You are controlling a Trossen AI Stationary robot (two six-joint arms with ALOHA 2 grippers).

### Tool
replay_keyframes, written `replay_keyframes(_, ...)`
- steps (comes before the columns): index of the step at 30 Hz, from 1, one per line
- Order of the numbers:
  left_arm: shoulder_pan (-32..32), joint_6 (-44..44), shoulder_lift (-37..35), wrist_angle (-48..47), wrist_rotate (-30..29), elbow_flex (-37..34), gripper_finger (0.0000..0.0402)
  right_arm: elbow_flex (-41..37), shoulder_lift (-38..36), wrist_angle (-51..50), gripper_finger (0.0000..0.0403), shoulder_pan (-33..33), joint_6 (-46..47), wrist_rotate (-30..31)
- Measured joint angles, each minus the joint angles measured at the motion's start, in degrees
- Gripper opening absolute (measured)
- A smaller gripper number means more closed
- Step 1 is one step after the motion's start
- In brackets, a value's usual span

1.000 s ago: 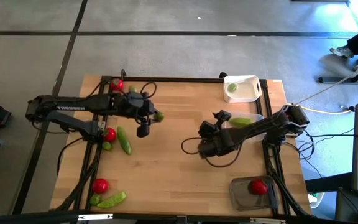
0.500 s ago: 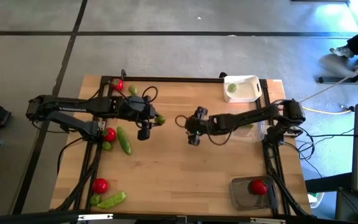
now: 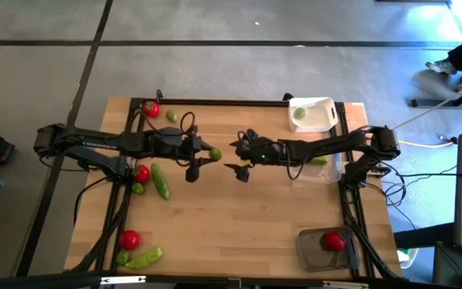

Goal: Sort produce into baskets
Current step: Put the top cucumber into the transparent bin

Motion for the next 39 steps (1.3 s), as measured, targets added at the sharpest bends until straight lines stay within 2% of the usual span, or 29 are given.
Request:
replay_keyframes(6, 0.0, -4.02, 0.0, 3.47, -0.04, 0.0, 0.0166, 0.0, 0.0, 1.41, 0.0358, -0.02, 0.08, -2.21)
replay_keyframes(14, 0.0, -5.91, 0.0, 4.78, -0.07, 0.0, 0.0166, 0.0, 0.0, 11.91, 0.0358, -0.02, -1.27, -5.77)
replay_keyframes(23, -0.51, -7.06, 0.26, 9.3, -0.04, 0.0, 0.0166, 0.0, 0.0, 15.72, 0.0351, -0.02, -1.67, -5.79)
replay_keyframes(27, -0.79, -6.94, 0.7, 10.49, 0.0, 0.0, 0.0166, 0.0, 0.0, 15.73, 0.0307, -0.02, -1.82, -5.55)
replay_keyframes(36, -0.74, -6.93, 0.74, 10.89, 0.1, -0.02, 0.0167, 0.0, 0.0, 15.34, 0.0138, -0.02, -3.17, -5.79)
replay_keyframes(39, -0.72, -6.85, 0.74, 11.14, 0.13, -0.04, 0.0178, 0.0, 0.0, 15.48, 0.0113, -0.06, -3.76, -5.77)
